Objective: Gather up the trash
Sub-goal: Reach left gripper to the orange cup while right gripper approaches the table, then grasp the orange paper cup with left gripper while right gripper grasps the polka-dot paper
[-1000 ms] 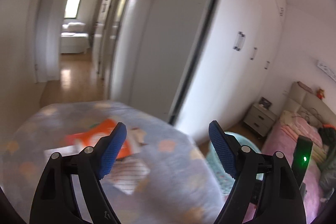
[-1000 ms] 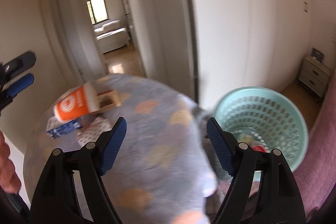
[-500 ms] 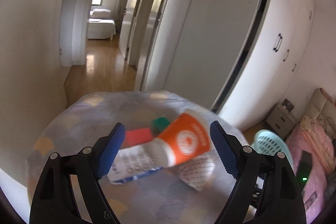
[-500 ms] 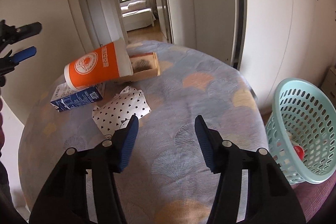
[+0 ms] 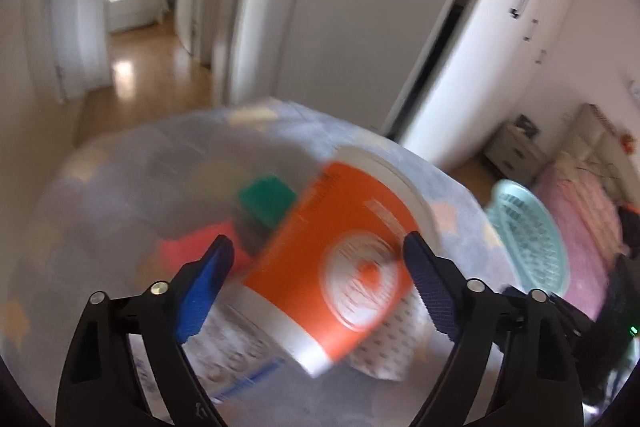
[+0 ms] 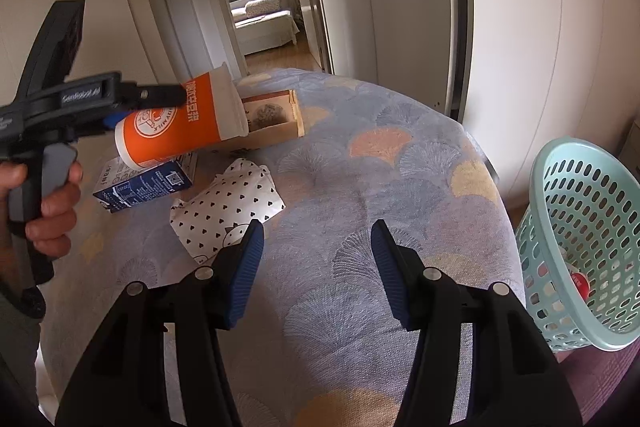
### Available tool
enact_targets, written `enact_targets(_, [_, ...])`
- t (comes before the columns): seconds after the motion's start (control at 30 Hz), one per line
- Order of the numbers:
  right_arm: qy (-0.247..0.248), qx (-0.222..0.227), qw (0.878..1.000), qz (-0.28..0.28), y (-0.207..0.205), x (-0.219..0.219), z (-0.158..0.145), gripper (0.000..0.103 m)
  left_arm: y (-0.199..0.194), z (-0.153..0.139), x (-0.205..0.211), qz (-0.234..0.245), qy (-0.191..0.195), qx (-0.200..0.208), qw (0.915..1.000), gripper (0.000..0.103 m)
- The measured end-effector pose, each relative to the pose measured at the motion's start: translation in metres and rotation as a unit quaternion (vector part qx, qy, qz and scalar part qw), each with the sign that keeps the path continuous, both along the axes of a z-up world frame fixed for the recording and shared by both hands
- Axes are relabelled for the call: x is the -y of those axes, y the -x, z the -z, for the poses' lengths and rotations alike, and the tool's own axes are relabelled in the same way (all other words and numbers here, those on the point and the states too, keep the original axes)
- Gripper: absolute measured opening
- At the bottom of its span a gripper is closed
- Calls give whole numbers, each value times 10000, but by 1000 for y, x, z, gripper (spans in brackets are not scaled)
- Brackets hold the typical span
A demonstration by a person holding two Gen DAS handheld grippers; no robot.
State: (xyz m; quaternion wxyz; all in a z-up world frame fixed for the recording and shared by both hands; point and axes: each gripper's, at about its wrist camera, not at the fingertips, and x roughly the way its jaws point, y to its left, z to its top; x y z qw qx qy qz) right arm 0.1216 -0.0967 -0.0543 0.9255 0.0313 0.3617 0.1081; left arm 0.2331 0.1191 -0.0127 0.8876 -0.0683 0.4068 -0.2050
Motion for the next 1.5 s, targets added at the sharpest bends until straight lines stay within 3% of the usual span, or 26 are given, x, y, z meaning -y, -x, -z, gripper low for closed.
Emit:
enact_targets(0.07, [-57, -36, 10000, 19, 0, 2, 0, 52, 15, 0, 2, 112, 30, -20, 9999, 77])
enact_targets(0.17, [-234, -99, 9996, 77, -3, 9, 1, 52, 36, 4, 12, 222, -126, -224, 9994, 57])
enact_targets(0.3, [-364, -162, 9991, 165, -5, 15, 2, 52, 59, 13, 24, 178, -266, -289, 9991, 54])
enact_targets(0.53, [-466, -130, 9986, 208, -3, 21, 0, 52, 97, 22, 25, -1, -193, -473, 9987, 54])
enact_targets(0.67, [-529, -193, 9982, 186, -5, 21, 1, 52, 115, 28, 27, 146, -239, -598, 9978, 54])
enact_targets(0.8, [-520, -200, 9983, 188, -7, 21, 1, 52, 118, 37, 41, 226, -512, -607, 9966, 60])
enact_targets(0.97, [-719, -246, 9969, 214, -8, 28, 3, 52, 111, 47, 51, 251, -527, -645, 9962, 63])
enact_targets(1.17, [-743, -261, 9966, 245, -7, 29, 4, 52, 117, 50, 51, 211, -299, -555, 9978, 58])
enact_targets(1.4, [-441, -259, 9987, 59, -7, 13, 0, 53, 155, 38, 14, -185, 213, -328, 9991, 55])
enact_targets(1.5, [-655, -402, 9970, -137, -10, 1, -5, 55, 170, 34, -12, -510, 379, -245, 9977, 55])
